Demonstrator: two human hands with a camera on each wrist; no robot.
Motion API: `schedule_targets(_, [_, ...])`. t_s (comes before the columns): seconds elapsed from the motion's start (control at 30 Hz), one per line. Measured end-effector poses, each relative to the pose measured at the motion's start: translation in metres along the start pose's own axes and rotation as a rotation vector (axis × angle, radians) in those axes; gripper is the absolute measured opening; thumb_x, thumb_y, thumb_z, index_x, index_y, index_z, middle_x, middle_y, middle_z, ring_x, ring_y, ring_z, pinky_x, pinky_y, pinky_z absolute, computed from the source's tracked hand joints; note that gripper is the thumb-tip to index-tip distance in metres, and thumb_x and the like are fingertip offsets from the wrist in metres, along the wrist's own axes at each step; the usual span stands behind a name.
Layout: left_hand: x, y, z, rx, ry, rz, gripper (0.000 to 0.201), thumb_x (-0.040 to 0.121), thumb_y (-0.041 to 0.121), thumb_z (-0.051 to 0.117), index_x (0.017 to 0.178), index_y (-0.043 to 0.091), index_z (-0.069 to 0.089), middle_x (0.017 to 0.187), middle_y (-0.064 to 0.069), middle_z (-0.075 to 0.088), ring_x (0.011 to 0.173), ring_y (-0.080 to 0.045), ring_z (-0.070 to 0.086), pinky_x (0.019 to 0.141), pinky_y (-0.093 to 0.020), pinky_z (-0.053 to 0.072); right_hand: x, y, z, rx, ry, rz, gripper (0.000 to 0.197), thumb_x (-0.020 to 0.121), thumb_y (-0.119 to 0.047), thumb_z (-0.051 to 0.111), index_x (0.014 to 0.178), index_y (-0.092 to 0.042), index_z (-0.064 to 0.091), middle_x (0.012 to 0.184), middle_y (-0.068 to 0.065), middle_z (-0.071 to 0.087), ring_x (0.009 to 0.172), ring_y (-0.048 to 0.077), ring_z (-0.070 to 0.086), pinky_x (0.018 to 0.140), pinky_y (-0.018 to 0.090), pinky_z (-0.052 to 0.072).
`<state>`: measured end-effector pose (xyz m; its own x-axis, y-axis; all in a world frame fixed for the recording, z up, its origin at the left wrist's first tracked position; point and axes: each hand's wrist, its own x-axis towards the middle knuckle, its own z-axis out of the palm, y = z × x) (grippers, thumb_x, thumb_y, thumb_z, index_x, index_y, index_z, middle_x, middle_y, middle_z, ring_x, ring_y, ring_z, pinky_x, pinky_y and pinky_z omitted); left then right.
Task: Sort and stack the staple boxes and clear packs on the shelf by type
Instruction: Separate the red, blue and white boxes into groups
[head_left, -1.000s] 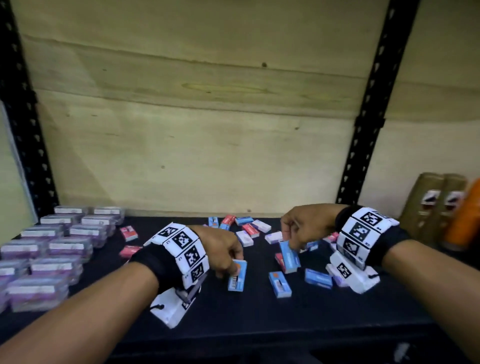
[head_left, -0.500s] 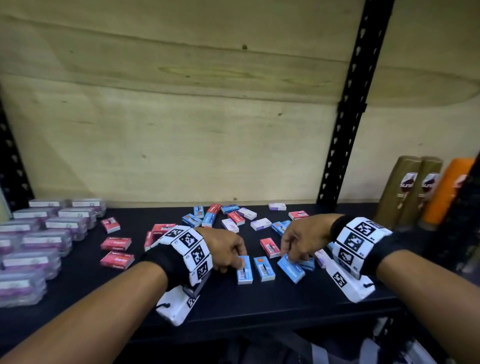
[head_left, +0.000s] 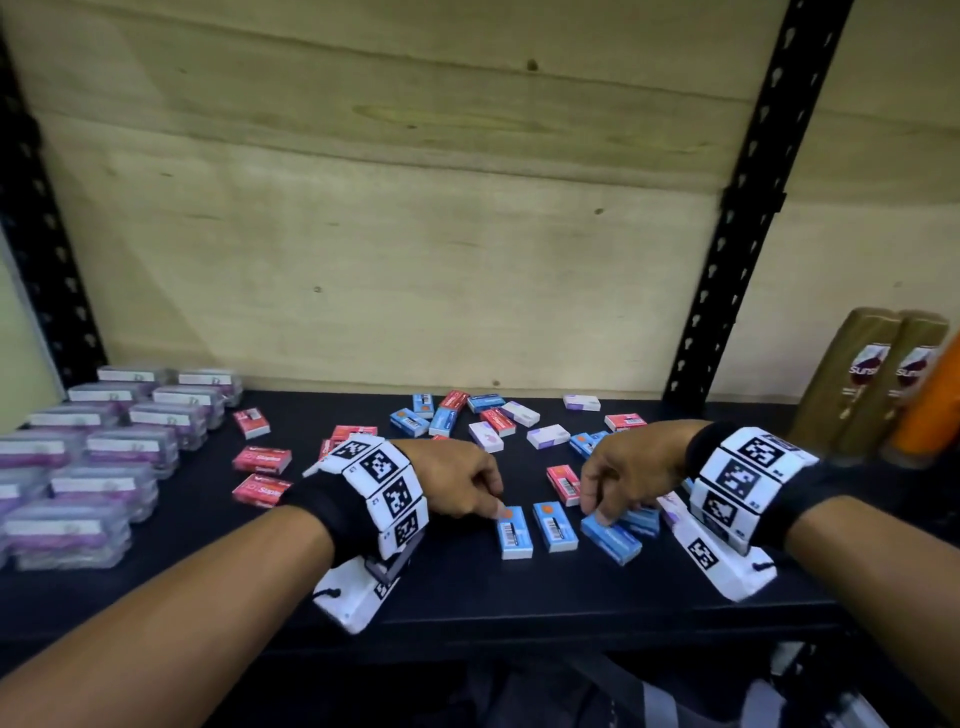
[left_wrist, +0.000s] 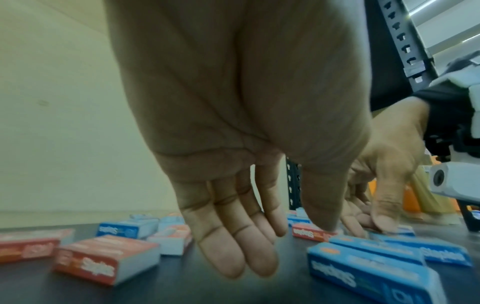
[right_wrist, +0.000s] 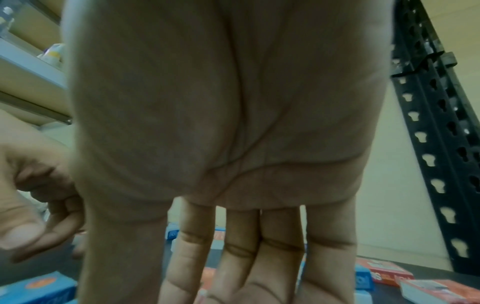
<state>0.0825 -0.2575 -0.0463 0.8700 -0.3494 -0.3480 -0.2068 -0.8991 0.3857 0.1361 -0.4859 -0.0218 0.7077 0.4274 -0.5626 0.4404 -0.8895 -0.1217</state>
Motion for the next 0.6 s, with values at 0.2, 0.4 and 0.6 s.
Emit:
schedule_targets(0.2, [-0.035, -0.043, -0.036, 0.011, 0.099, -0.065, 0.018, 0.091, 0.035, 0.062, 0.103, 0.024, 0.068, 0.099, -0.005, 0.073, 0.07, -0.008, 0.061, 0.077, -0.028, 0.052, 0.02, -0.024, -0.027, -0.04, 0.1, -0.07, 0.006, 0.088, -0.029, 0.067, 0.093, -0.027, 0.069, 0.083, -0.008, 0.07, 0.067, 0.008, 0.059, 0.069, 0.024, 0.051])
schedule_targets(0.4, [-0.075, -0.097, -0.071, 0.241, 0.224, -0.279, 0.016, 0.09, 0.032, 0.062, 0.104, 0.026, 0.067, 0.097, 0.01, 0.068, 0.089, -0.01, 0.06, 0.078, -0.024, 0.046, 0.067, -0.085, -0.062, -0.068, 0.285, -0.255, 0.016, 0.086, -0.033, 0.071, 0.101, -0.027, 0.069, 0.089, -0.005, 0.07, 0.071, 0.008, 0.06, 0.074, 0.028, 0.049])
schedule_targets(0.6, [-0.089, -0.152, -0.106, 0.33, 0.242, -0.426, 0.012, 0.091, 0.027, 0.061, 0.101, 0.026, 0.067, 0.081, 0.014, 0.062, 0.079, -0.009, 0.058, 0.077, -0.025, 0.046, 0.115, -0.144, -0.082, -0.153, 0.283, -0.339, 0.022, 0.087, -0.035, 0.07, 0.108, -0.028, 0.067, 0.093, -0.012, 0.068, 0.083, 0.01, 0.062, 0.08, 0.026, 0.048])
